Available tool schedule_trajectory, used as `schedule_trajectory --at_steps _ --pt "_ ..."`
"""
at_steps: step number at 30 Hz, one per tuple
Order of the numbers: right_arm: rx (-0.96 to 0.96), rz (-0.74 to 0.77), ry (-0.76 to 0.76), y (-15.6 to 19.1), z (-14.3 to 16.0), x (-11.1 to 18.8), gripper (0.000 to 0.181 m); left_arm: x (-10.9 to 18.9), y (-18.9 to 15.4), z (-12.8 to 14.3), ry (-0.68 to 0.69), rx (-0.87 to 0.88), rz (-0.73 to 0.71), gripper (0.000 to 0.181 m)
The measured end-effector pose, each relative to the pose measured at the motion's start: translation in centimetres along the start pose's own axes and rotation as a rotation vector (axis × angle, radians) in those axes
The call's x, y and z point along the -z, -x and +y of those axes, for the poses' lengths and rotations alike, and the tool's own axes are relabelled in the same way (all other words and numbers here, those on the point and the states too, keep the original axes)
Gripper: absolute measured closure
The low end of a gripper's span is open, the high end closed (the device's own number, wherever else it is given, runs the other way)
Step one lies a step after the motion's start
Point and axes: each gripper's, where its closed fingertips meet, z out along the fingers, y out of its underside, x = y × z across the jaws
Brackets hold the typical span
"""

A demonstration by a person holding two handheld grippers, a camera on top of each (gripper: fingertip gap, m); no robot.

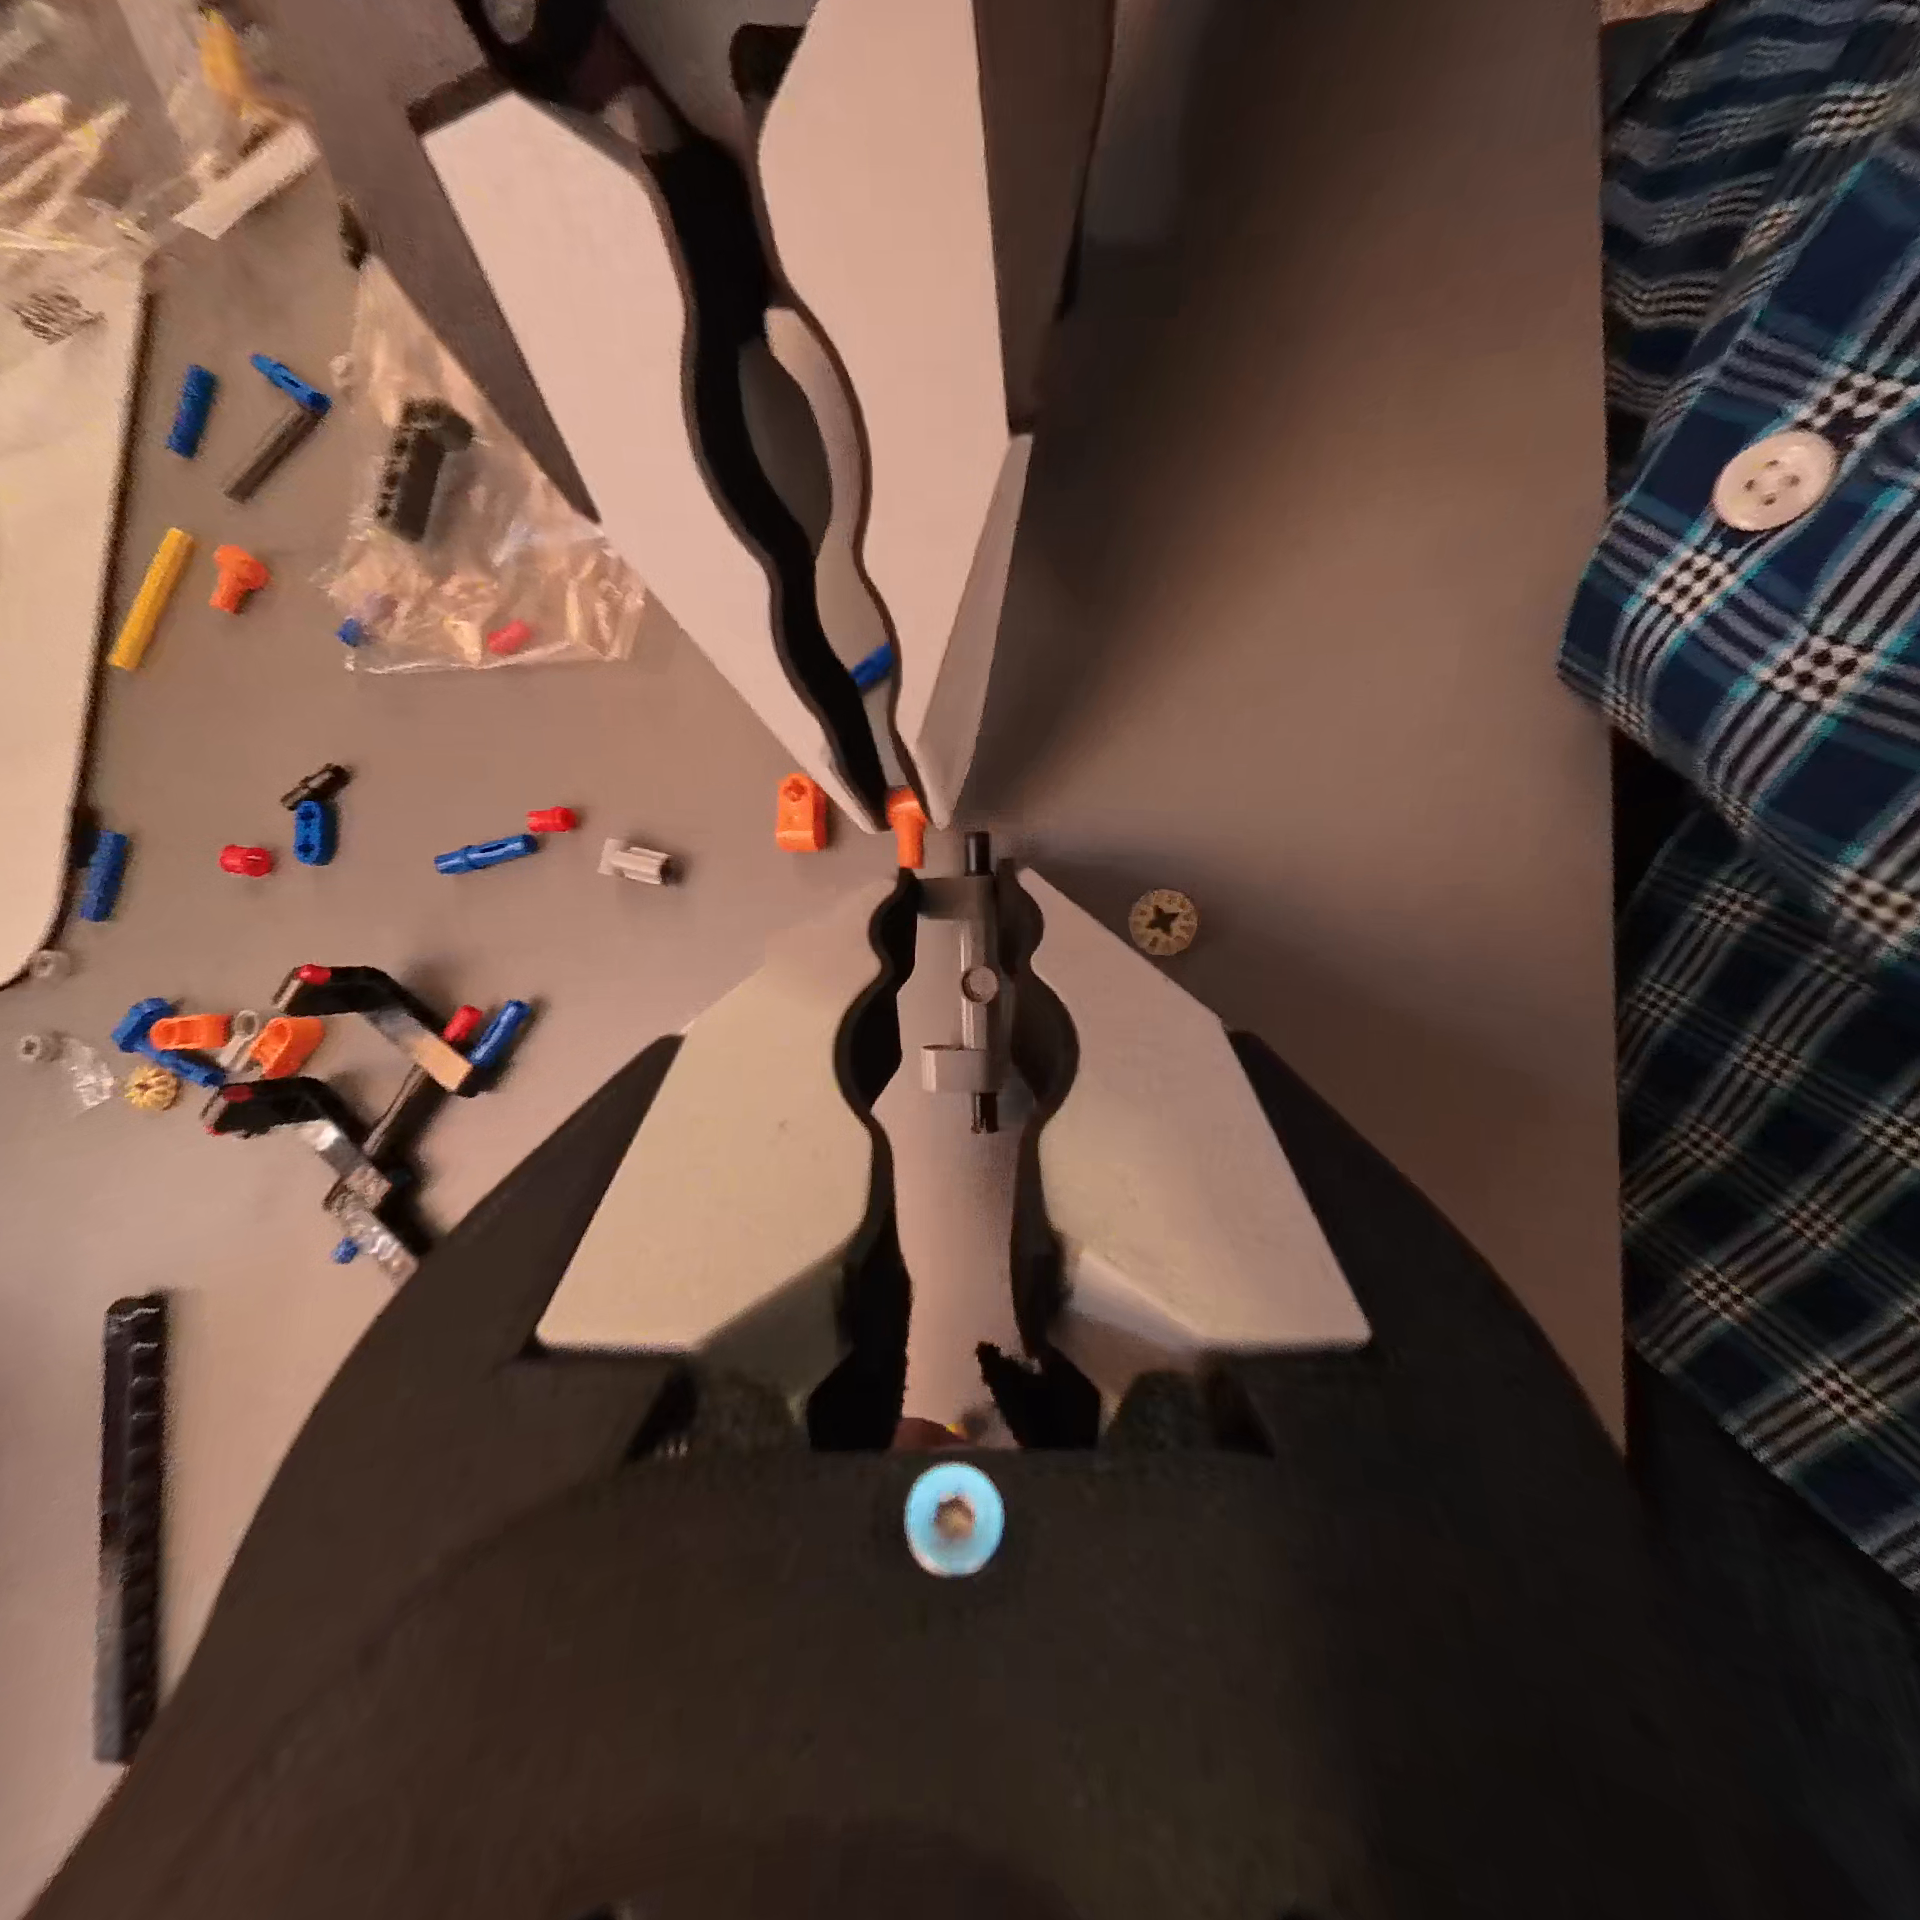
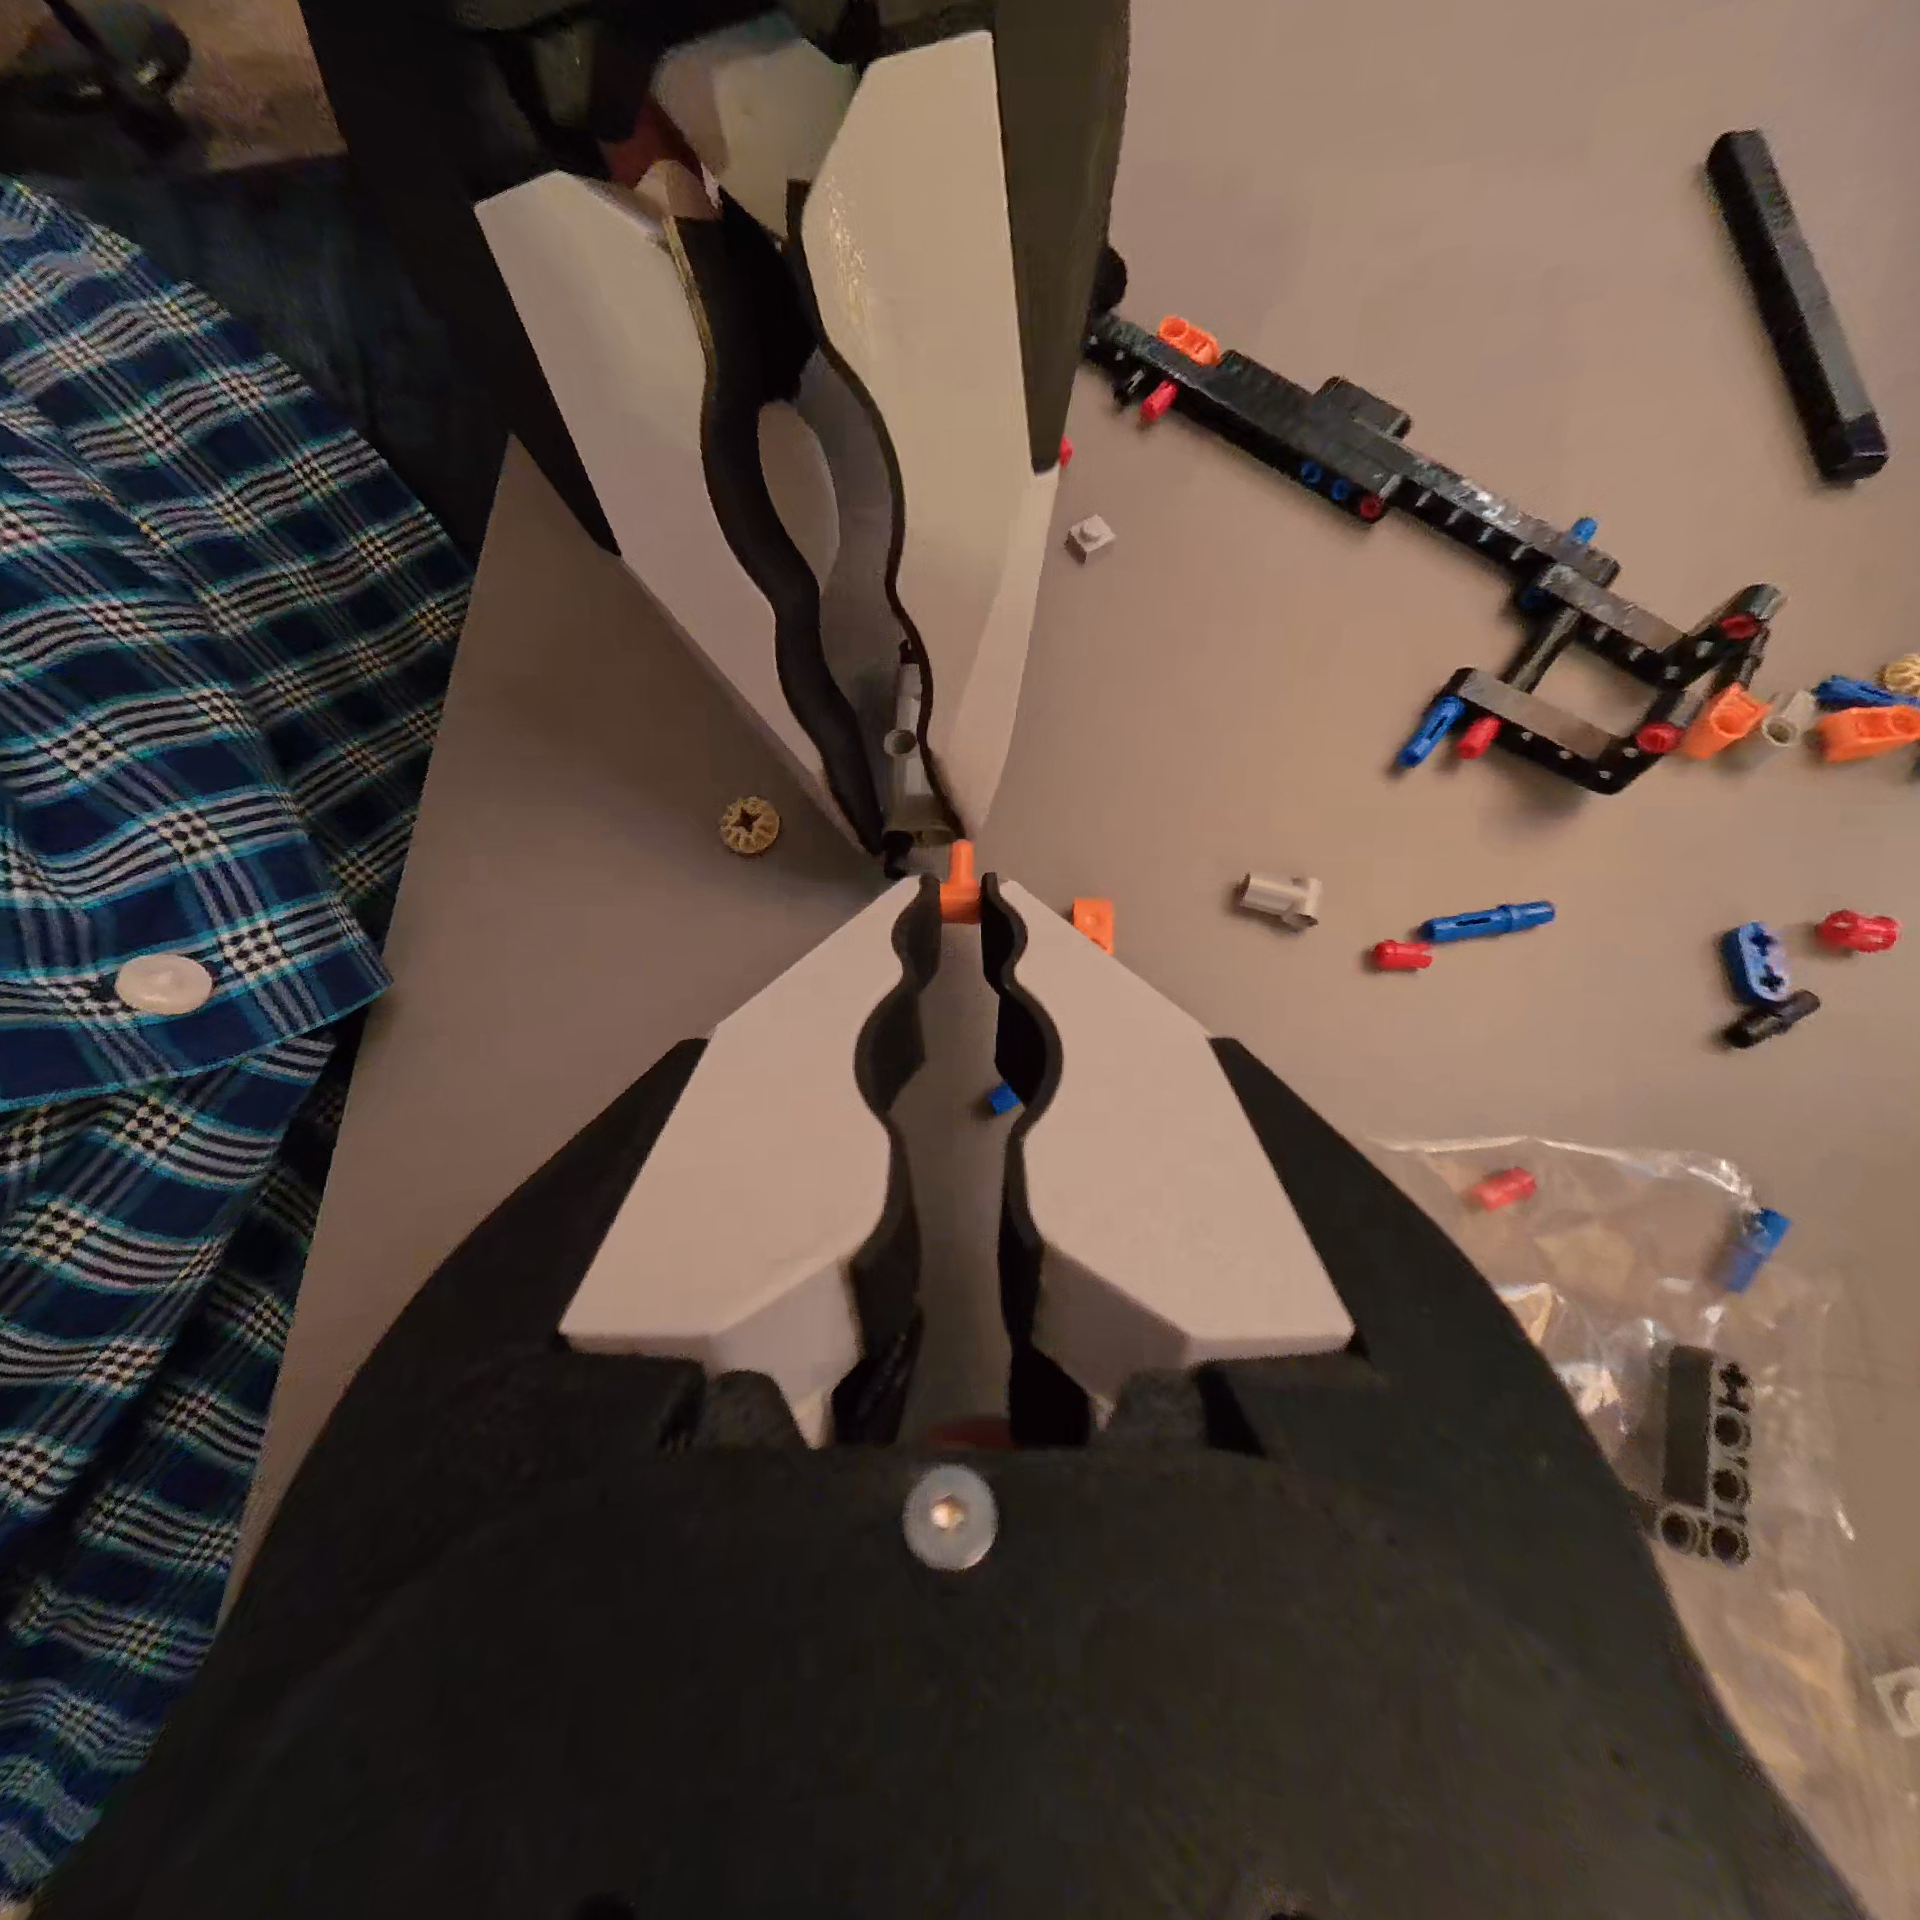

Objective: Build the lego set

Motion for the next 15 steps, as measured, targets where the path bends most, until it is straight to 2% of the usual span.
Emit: schedule_trajectory --at_steps 1,15 --pt "0.010 -0.014 0.012 0.21 0.12 -0.21 0.176 -0.22 -0.11 0.25 0.015 -0.001 0.004 0.169" --pt "0.049 -0.062 0.095 0.61 0.68 -0.89 0.176 -0.50 -0.52 0.42 0.011 0.020 0.021 0.169"
